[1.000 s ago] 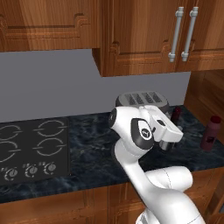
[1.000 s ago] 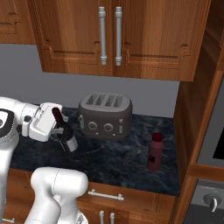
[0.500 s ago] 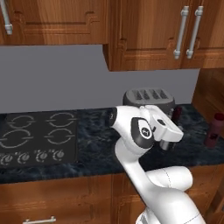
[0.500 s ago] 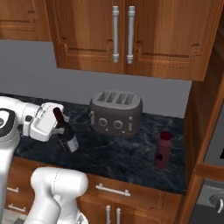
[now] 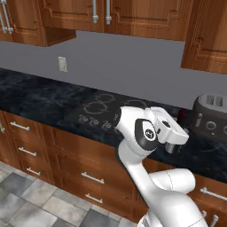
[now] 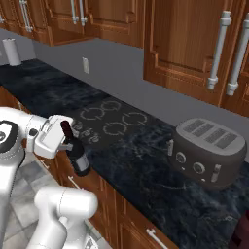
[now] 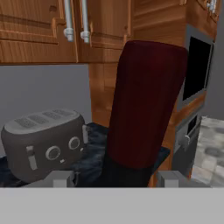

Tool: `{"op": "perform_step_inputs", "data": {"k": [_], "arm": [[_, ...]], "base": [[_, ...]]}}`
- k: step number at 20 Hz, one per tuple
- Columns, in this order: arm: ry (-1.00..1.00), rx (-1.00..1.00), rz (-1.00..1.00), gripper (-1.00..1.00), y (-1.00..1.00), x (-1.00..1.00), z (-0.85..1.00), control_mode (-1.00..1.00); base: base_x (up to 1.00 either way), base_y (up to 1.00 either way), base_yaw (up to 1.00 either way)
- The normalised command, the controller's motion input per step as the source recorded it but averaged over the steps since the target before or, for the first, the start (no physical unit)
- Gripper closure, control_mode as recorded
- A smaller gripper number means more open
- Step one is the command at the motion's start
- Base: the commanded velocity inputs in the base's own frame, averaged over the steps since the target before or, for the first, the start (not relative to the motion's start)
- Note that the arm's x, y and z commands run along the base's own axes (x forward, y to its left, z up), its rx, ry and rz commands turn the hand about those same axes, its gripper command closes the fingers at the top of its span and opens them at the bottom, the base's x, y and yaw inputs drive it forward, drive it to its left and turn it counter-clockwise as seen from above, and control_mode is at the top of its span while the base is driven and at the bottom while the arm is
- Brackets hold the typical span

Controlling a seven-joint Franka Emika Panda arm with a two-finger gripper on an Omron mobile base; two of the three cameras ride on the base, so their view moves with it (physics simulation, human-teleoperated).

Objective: There is a wine glass and glass cup on the dining counter. Place the wine bottle next to the wine glass and the juice bottle next to the glass cup.

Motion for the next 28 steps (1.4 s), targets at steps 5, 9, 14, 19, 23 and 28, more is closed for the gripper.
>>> {"op": "perform_step_inputs", "data": {"k": [5,9,14,19,23,28], "arm": [[0.00,0.00,0.00,1.00,0.00,0.00,0.00,1.00],[0.00,0.00,0.00,1.00,0.00,0.00,0.00,1.00],[0.00,0.00,0.00,1.00,0.00,0.00,0.00,1.00],[0.00,0.00,0.00,1.00,0.00,0.00,0.00,1.00],[0.00,0.00,0.00,1.00,0.00,0.00,0.00,1.00],[0.00,0.00,0.00,1.00,0.00,0.00,0.00,1.00]], "base": [[-0.03,0.00,1.00],[-0.03,0.00,1.00],[-0.01,0.01,0.97],[0.00,0.02,0.93],[0.00,0.02,0.93],[0.00,0.01,0.92]]}}
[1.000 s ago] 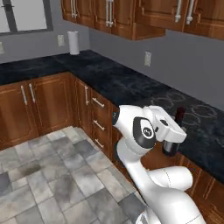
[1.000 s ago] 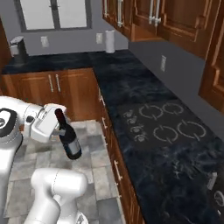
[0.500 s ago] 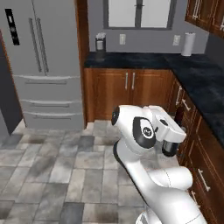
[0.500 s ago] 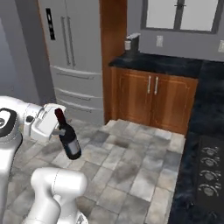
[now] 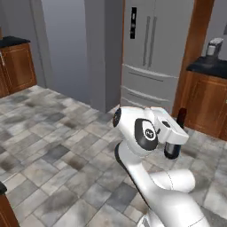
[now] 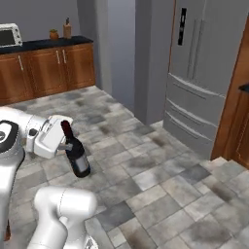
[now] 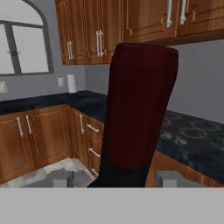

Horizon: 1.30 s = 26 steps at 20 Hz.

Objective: There is a wine glass and glass cup on the dining counter. Place the wine bottle next to the wine glass and the juice bottle next to the glass cup.

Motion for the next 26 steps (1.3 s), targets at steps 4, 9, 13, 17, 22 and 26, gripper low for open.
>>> {"op": "perform_step_inputs", "data": {"k": [4,9,13,17,22,26], "arm": [[0.00,0.00,0.00,1.00,0.00,0.00,0.00,1.00],[0.00,0.00,0.00,1.00,0.00,0.00,0.00,1.00],[0.00,0.00,0.00,1.00,0.00,0.00,0.00,1.00],[0.00,0.00,0.00,1.00,0.00,0.00,0.00,1.00],[0.00,0.00,0.00,1.00,0.00,0.00,0.00,1.00],[0.00,0.00,0.00,1.00,0.00,0.00,0.00,1.00]], "base": [[0.05,0.00,0.80],[0.42,-0.03,0.40],[0.74,-0.10,0.11],[0.79,-0.14,0.08],[0.78,-0.24,0.06],[0.68,-0.31,0.12]]}}
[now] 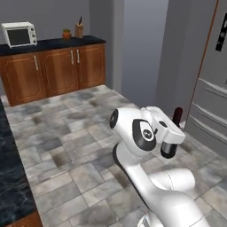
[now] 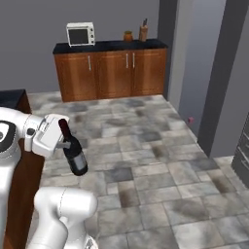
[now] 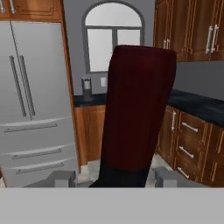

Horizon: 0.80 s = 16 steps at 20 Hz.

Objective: There is a wine glass and glass cup on the dining counter. Place the wine bottle next to the wine glass and the juice bottle next to the glass cup.

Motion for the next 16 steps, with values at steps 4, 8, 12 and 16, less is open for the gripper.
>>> {"op": "perform_step_inputs", "data": {"k": [4,8,12,16], "arm": [[0.00,0.00,0.00,1.00,0.00,0.00,0.00,1.00],[0.00,0.00,0.00,1.00,0.00,0.00,0.00,1.00],[0.00,0.00,0.00,1.00,0.00,0.00,0.00,1.00],[0.00,0.00,0.00,1.00,0.00,0.00,0.00,1.00]], "base": [[0.65,-0.29,0.17],[0.62,-0.28,0.20],[0.62,-0.25,0.23],[0.68,-0.24,0.21]]}}
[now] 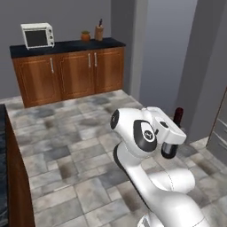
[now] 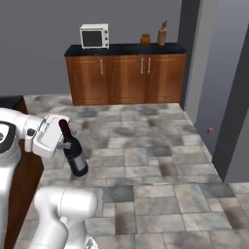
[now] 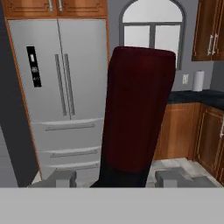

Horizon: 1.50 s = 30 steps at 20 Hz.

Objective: There is a wine glass and glass cup on the dining counter. Place the wine bottle next to the wine glass and the juice bottle next to the glass cup.

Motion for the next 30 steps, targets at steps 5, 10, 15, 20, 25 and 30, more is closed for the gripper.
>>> {"op": "perform_step_inputs", "data": {"k": [5,10,15,20,25,30], "arm": [[0.00,0.00,0.00,1.00,0.00,0.00,0.00,1.00],[0.00,0.00,0.00,1.00,0.00,0.00,0.00,1.00],[0.00,0.00,0.00,1.00,0.00,0.00,0.00,1.00],[0.00,0.00,0.00,1.00,0.00,0.00,0.00,1.00],[0.00,0.00,0.00,1.00,0.00,0.00,0.00,1.00],[0.00,0.00,0.00,1.00,0.00,0.00,0.00,1.00]], "base": [[0.73,-0.21,0.20],[0.73,-0.23,0.19],[0.78,-0.25,0.16],[0.78,-0.25,0.17],[0.78,-0.21,0.18],[0.77,-0.18,0.23]]}}
